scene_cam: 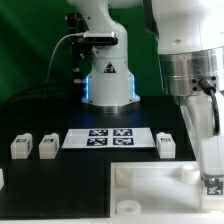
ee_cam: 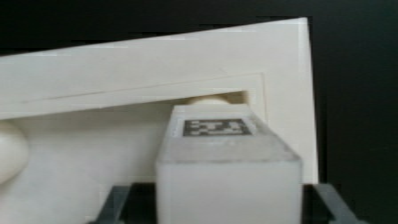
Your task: Assemble one leg
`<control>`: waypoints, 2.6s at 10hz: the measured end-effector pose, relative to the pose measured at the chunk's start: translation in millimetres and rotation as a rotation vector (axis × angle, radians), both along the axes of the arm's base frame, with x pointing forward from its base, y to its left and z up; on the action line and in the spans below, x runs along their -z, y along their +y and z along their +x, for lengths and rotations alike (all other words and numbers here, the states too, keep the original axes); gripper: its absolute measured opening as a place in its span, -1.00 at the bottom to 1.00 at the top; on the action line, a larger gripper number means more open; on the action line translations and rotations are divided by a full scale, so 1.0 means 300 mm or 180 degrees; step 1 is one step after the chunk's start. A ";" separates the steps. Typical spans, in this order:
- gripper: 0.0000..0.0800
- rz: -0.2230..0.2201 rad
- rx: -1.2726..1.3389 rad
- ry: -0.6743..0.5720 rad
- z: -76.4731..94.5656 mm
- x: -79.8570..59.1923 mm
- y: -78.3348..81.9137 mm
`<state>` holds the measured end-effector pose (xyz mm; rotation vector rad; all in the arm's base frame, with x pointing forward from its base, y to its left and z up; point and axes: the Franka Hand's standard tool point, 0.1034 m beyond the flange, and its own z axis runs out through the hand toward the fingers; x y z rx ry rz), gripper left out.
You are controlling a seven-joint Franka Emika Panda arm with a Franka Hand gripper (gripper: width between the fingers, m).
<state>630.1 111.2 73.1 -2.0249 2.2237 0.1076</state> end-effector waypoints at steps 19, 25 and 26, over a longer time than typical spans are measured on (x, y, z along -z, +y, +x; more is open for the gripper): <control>-0.27 -0.0507 -0.2810 -0.0069 0.004 -0.006 0.046; -0.27 -0.0282 -0.0369 0.0171 0.007 -0.002 0.041; -0.27 -0.0277 -0.0351 0.0172 0.008 -0.002 0.040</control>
Offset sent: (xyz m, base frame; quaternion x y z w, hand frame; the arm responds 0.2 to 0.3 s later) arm -0.0008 0.0162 0.0009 0.0371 -0.0046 -0.3963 0.9174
